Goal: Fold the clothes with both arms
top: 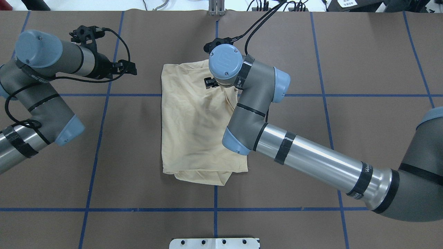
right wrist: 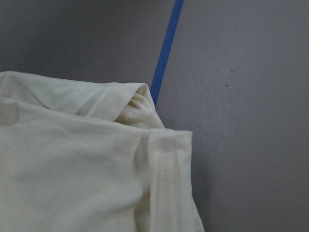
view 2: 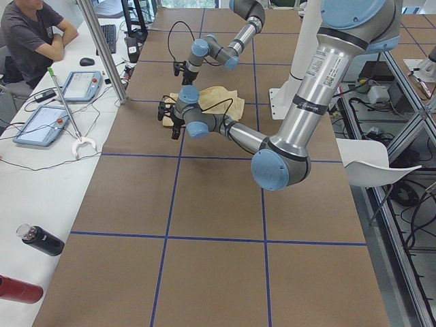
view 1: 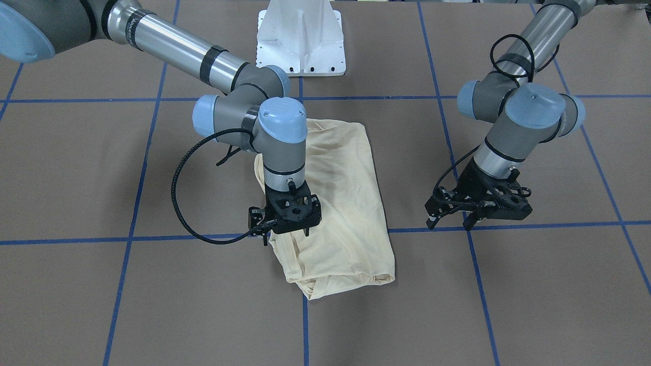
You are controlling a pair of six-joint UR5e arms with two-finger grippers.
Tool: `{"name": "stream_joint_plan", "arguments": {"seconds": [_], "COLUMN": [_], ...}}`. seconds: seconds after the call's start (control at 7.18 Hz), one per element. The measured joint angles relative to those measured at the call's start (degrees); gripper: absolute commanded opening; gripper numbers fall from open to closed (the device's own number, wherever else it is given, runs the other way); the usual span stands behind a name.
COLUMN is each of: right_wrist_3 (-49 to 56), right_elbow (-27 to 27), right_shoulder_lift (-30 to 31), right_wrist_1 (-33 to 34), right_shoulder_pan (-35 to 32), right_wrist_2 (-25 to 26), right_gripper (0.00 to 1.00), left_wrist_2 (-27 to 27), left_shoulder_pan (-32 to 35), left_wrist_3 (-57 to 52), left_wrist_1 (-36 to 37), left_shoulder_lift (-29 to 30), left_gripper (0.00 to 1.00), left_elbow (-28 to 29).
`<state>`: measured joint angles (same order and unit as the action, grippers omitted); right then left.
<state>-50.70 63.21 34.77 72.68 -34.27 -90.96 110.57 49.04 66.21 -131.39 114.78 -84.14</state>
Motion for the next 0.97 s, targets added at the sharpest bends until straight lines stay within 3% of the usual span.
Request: {"name": "stream_joint_plan", "arguments": {"seconds": [0.28,0.97], "right_wrist_3": [0.69,2.33], "right_elbow": [-3.75,-5.20], "right_shoulder_lift": [-0.86,-0.47], "right_wrist_1": [-1.76,-1.71], "right_shoulder_pan": [-0.25,-0.83], "right_wrist_2": [0.38,0.44], "right_gripper": [1.00,1.00], "left_wrist_2": [0.00,0.00], "left_shoulder_pan": [0.00,0.00], "left_wrist_3": [-0.03,0.06], "left_wrist_1": [-0.01,0.00], "left_shoulder_lift": [0.09,0.35], "left_gripper": [1.00,1.00], "left_elbow": [-0.03,-0.04]}}
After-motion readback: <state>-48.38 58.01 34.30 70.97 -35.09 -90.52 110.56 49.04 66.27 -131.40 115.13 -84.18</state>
